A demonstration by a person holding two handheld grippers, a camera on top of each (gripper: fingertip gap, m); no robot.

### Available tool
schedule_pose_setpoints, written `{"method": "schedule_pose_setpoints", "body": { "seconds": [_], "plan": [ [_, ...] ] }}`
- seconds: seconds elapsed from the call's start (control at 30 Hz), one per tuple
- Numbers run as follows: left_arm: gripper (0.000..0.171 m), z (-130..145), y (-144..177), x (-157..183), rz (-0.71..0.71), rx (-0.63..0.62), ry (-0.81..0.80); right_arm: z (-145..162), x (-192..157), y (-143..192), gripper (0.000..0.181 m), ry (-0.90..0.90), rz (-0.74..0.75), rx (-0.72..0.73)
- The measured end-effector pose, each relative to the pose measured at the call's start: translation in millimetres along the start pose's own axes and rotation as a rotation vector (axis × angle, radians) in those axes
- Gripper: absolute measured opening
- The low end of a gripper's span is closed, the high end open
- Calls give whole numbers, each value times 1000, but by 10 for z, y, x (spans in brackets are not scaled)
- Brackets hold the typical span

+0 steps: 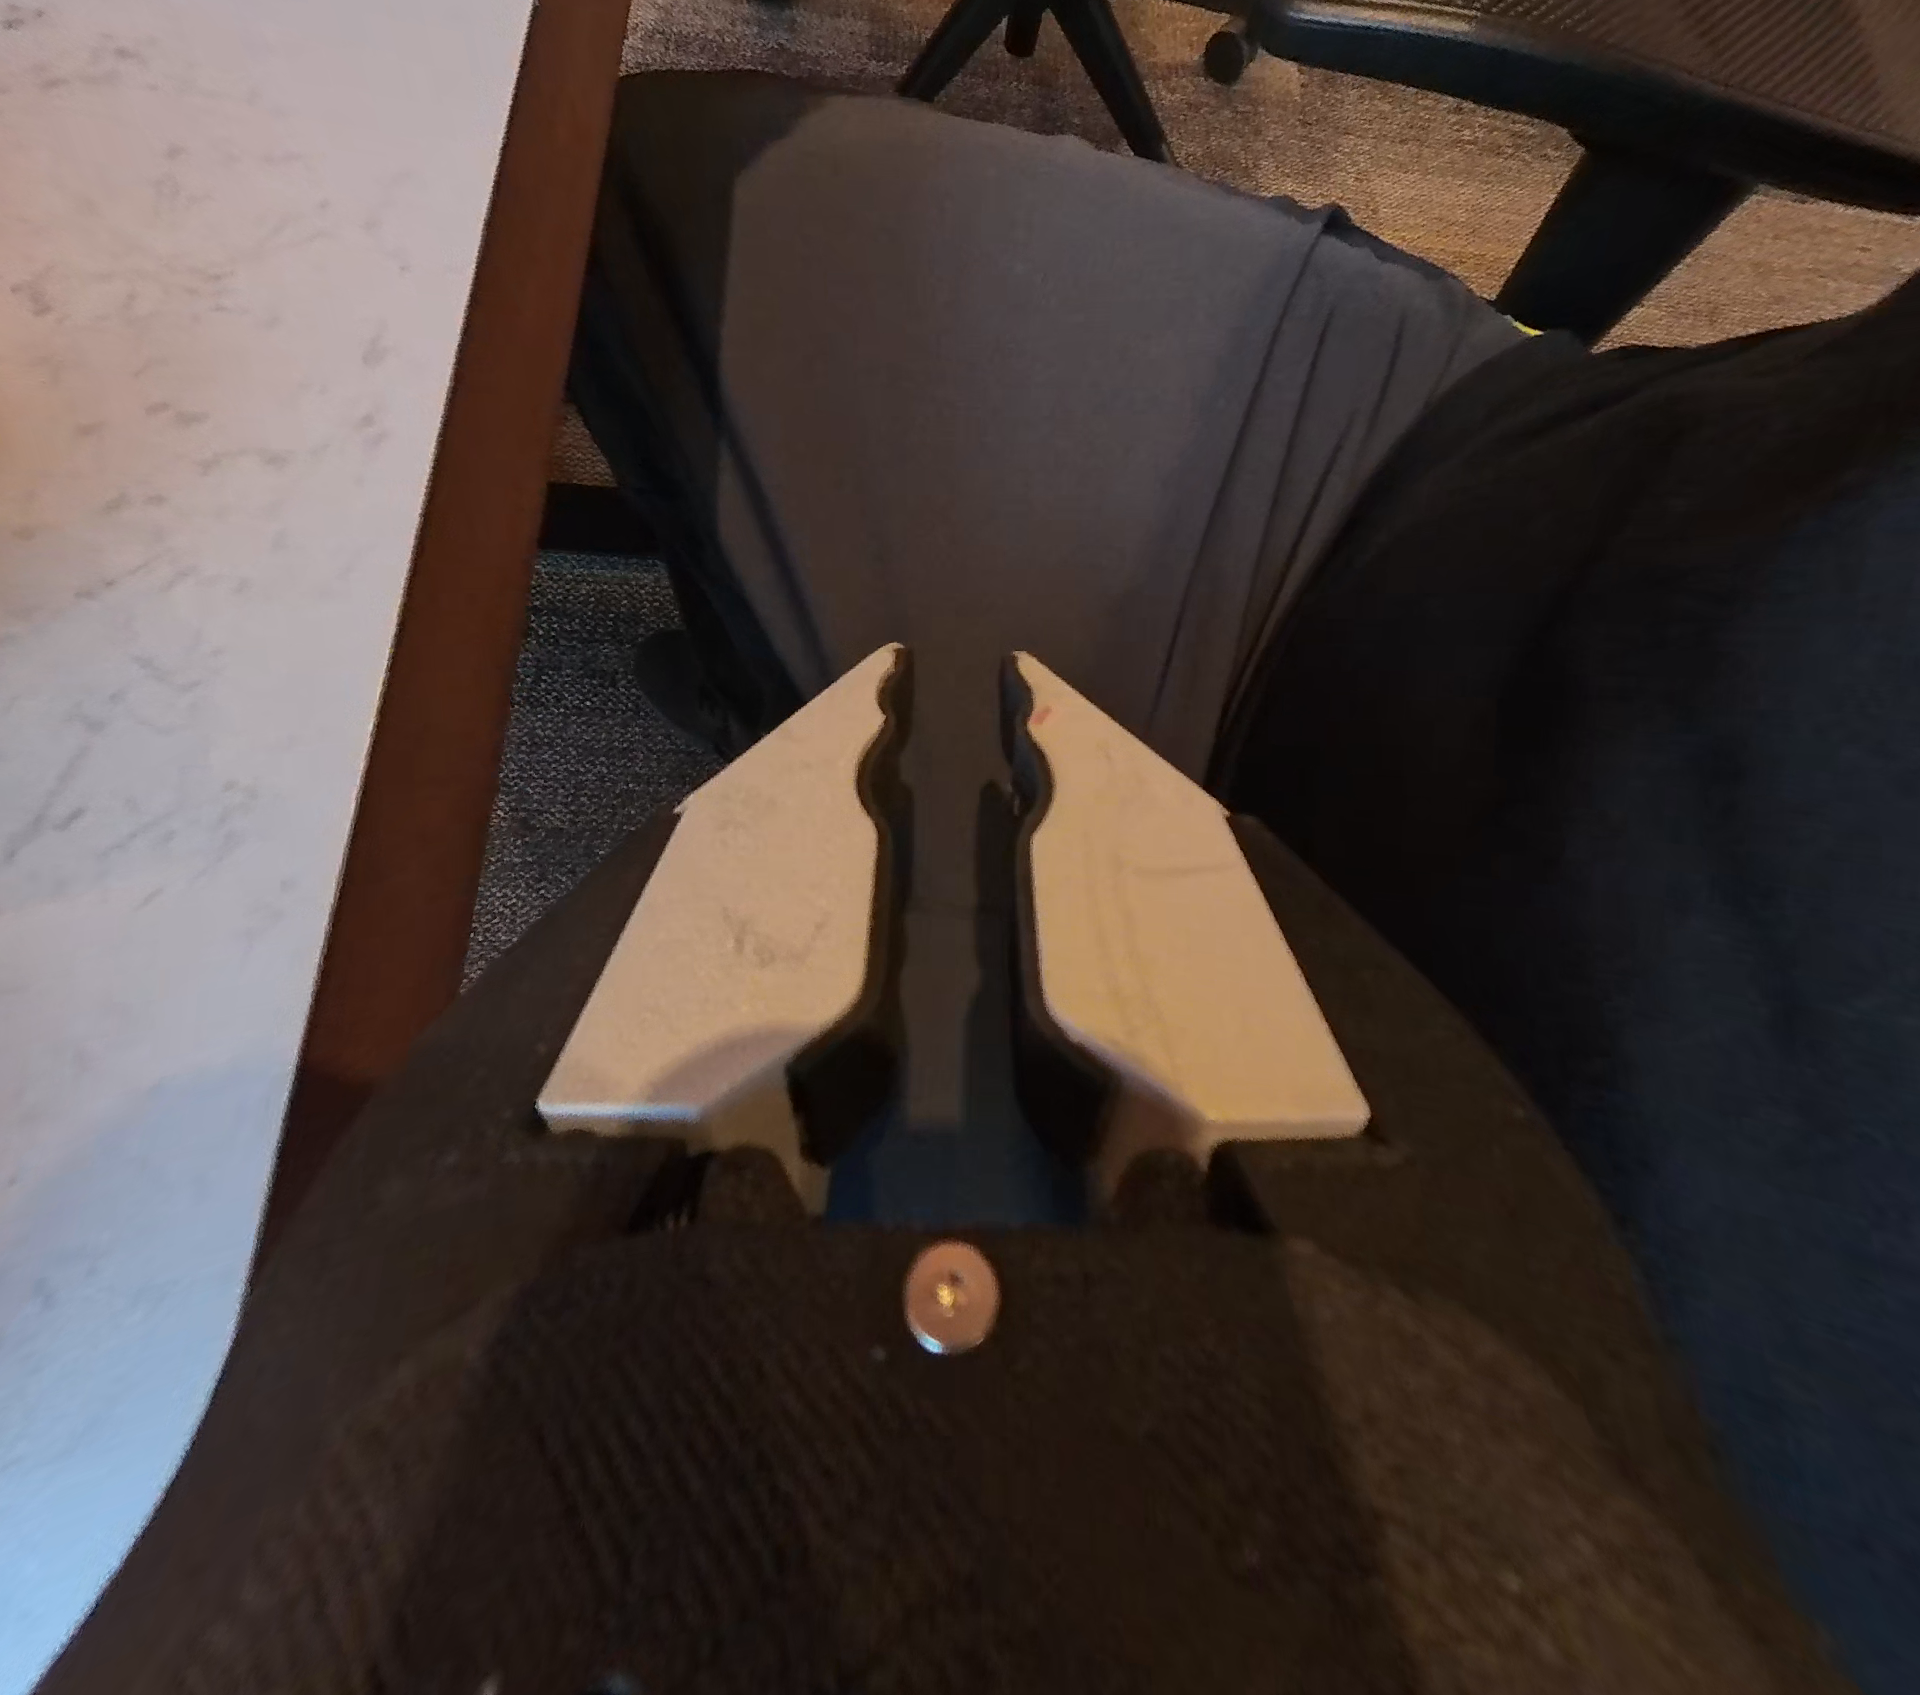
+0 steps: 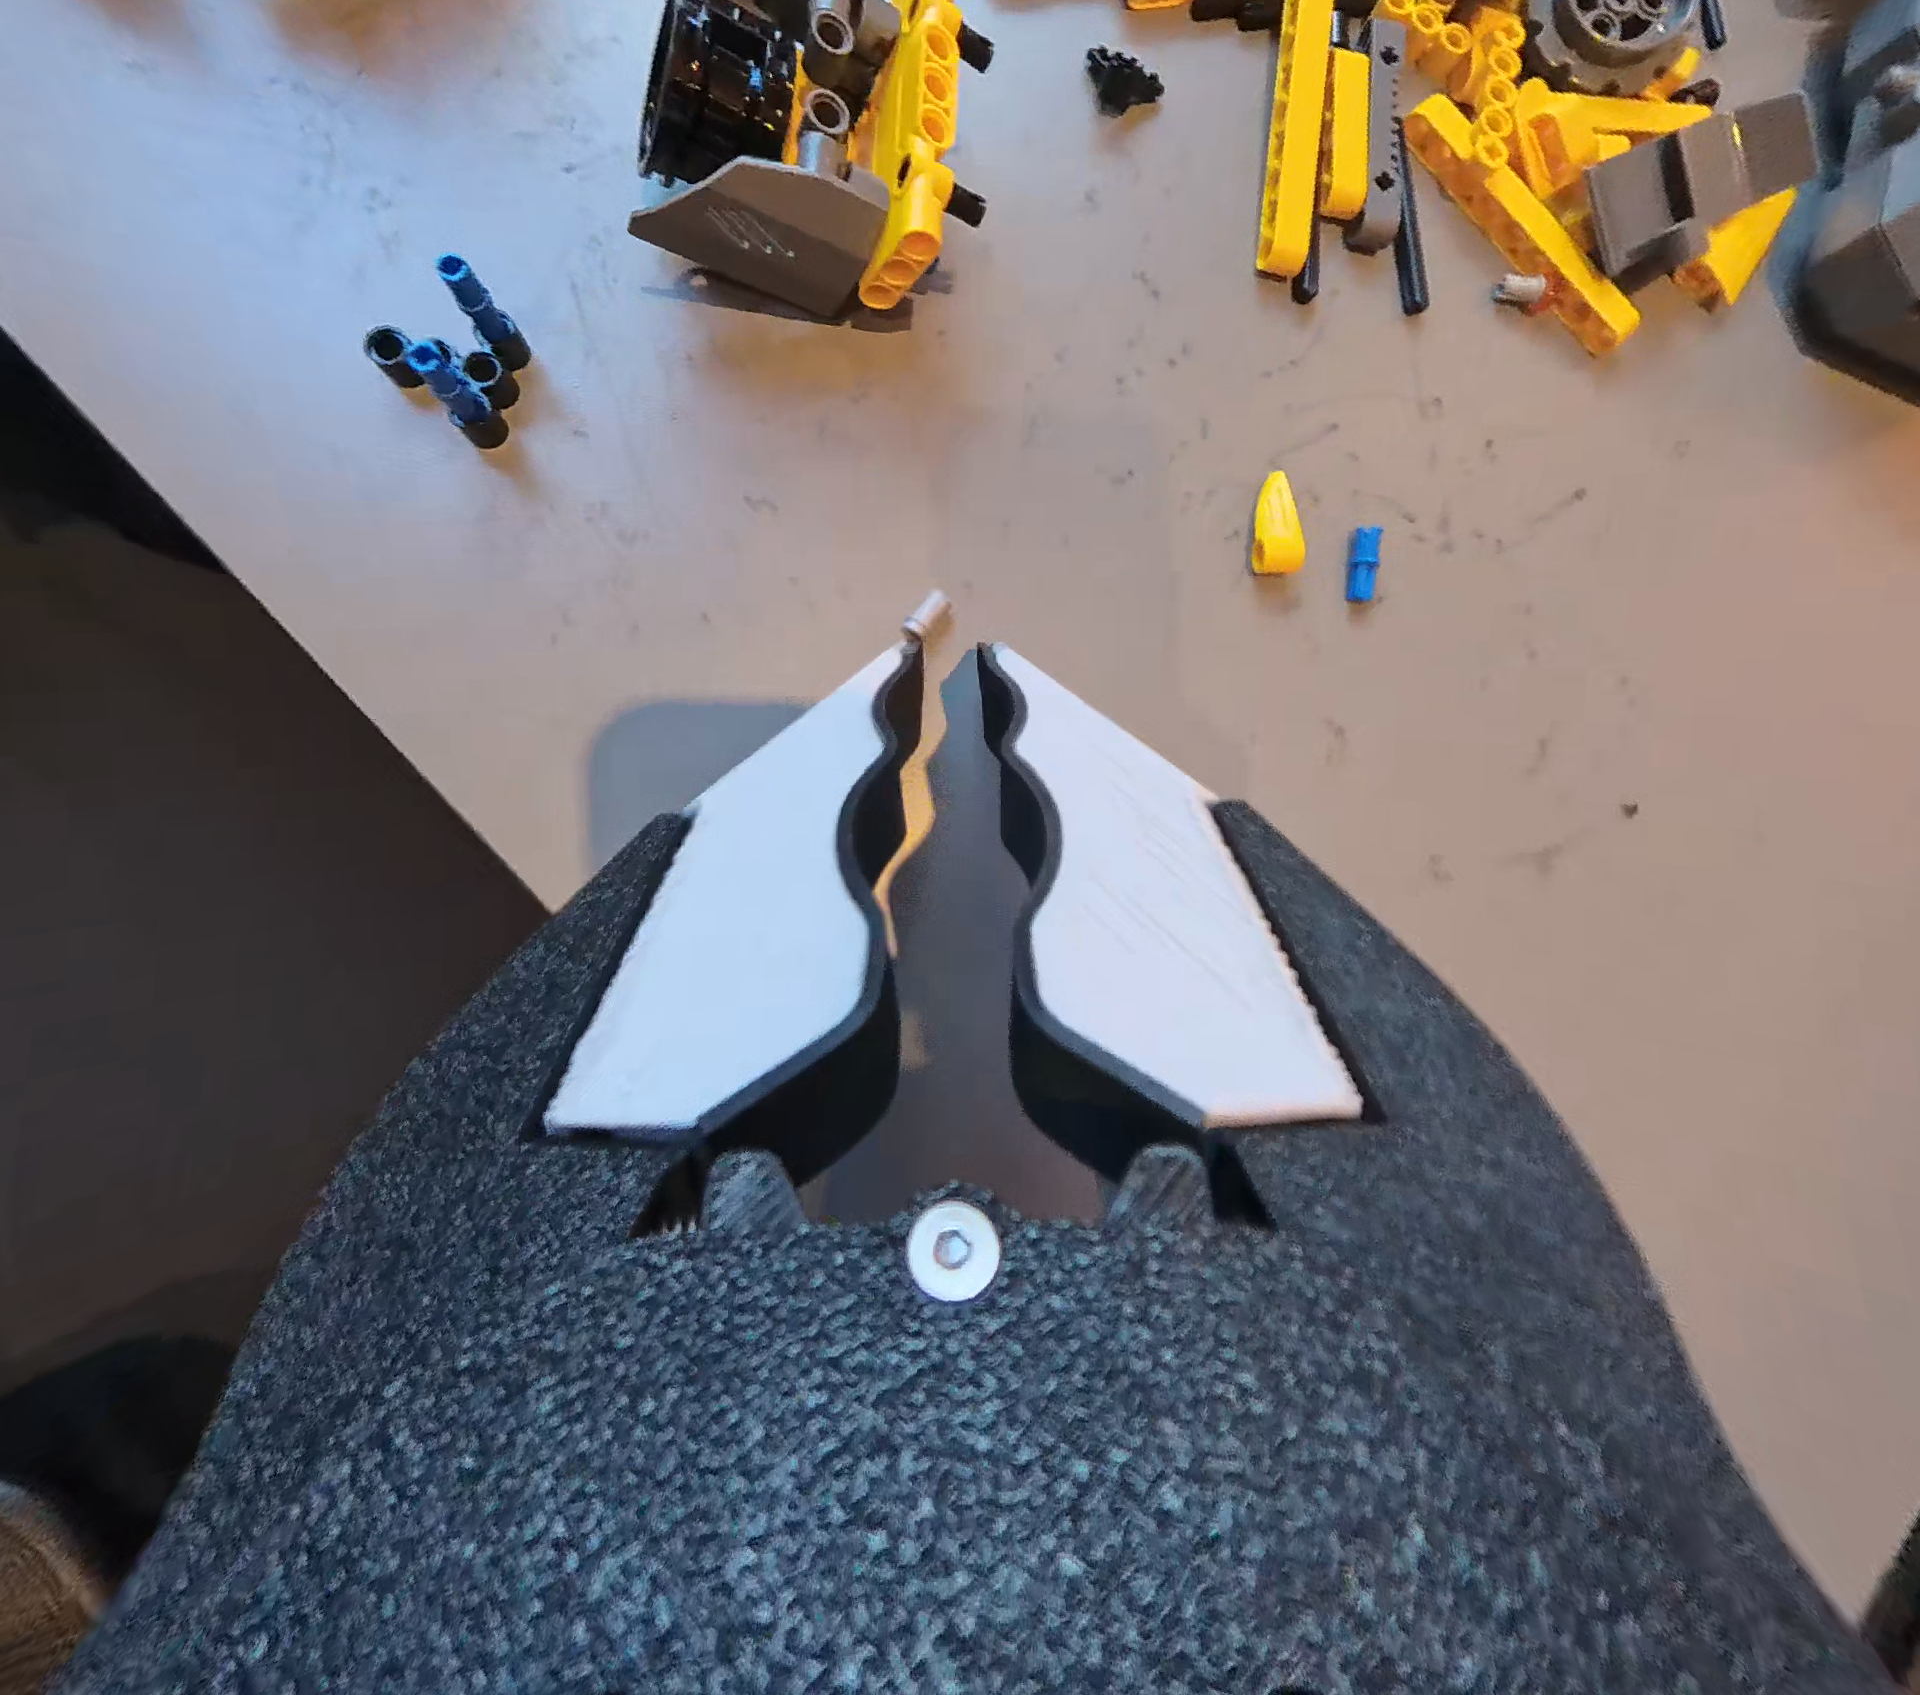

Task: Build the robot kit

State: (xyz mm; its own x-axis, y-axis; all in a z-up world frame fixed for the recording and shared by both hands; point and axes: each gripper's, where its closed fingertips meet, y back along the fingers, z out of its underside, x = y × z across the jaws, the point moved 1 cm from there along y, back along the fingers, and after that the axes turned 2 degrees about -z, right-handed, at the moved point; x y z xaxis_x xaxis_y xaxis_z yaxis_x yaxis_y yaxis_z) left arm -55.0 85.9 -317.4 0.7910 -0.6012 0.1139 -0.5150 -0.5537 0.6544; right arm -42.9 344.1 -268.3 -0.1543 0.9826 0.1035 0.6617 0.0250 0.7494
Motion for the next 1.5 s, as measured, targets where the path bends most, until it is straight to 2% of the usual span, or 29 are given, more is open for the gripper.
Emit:
{"method": "schedule_pose_setpoints", "body": {
  "seconds": [0.13, 0.27, 0.5, 0.6, 0.73, 0.87, 1.07, 1.2, 1.33, 1.5],
  "plan": [
    [16, -1, 1, 13, 5, 1, -2, -40, -89, 22, 11, -109, -16, 56],
    [16, 1, -3, 27, 9, -1, -4, 28, 30, -1, 12, -157, 53, 44],
    [16, 12, 5, 1, 3, -2, 6, -22, 143, 95, 10, -182, 61, 95],
    [16, 15, -3, 7, 9, -4, 9, -15, 209, 96, 17, -221, 51, 98],
    [16, 26, -16, 20, 11, -11, 3, 11, 234, 39, 21, -156, 34, 69],
    [16, 29, -13, 11, 12, -10, 9, 9, 234, -26, 27, -134, -55, 78],
    [16, 33, -10, -2, 11, -10, 13, -36, 201, -96, 10, -97, -77, 68],
    [16, -12, 32, -16, -12, 8, -2, -59, 151, -93, 9, -71, -79, 71],
    [18, -205, 198, -162, -68, 92, 41, -391, -199, 46, 9, 56, -66, 185],
    [21, -646, 581, -378, 57, 310, 339, -991, -1037, 326, 9, 366, -40, 353]
  ]
}}
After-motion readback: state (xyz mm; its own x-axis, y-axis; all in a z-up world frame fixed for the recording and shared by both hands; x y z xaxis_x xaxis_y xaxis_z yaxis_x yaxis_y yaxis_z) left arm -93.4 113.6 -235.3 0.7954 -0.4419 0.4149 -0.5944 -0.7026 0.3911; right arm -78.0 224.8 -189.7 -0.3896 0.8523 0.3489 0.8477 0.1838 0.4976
